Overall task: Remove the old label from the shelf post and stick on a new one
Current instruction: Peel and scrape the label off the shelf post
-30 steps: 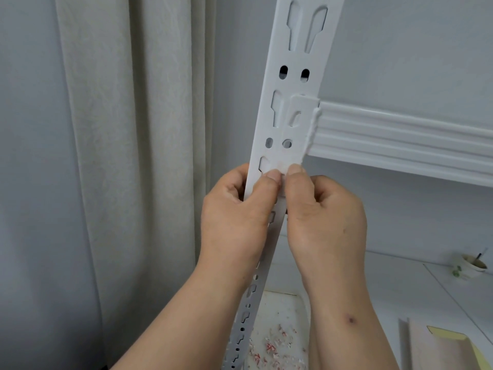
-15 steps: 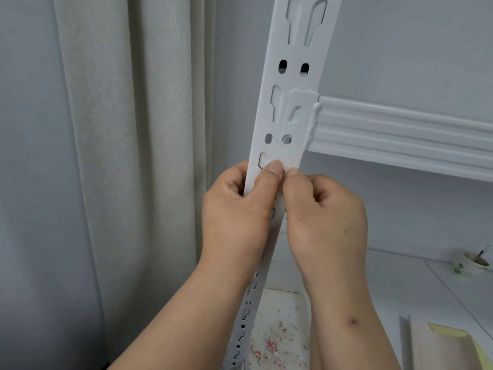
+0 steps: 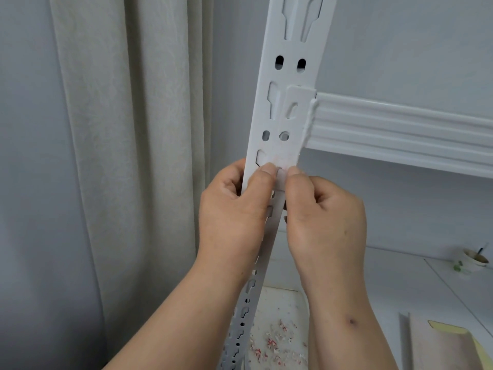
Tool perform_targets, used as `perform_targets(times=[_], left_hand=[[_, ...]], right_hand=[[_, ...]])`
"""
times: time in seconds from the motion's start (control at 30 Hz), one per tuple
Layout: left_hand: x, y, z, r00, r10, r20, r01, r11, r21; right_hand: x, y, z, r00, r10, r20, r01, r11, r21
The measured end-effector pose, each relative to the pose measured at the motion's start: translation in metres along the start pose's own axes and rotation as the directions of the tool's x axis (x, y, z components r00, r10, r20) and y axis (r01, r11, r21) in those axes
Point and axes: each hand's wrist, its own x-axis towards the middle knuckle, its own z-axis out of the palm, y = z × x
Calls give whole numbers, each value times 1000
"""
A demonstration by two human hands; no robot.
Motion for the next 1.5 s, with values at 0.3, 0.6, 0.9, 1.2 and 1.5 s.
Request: perform_targets(times=[0.3,0.6,0.9,1.2,1.5], left_hand=[[-4,-4,-7,994,66,89,-67,998,10],[-1,-9,-8,992,80,94,-78,997,-25],[-1,-9,-7,991,98,86,-98,995,0],[0,-11,-7,992,100,75,-101,995,3],[-1,-9,-6,994,91,68,-90,996,-22]], right_hand=[[-4,1,2,1000,20,17,-22,997,73],[-6,2,1,1000,-6,12,6,999,34],[-5,4,3,1000,2,3,-2,1000,6],[-6,2,5,1000,7,-15,-6,999,33],[-6,4,0,1000,6,26,-7,1000,28]])
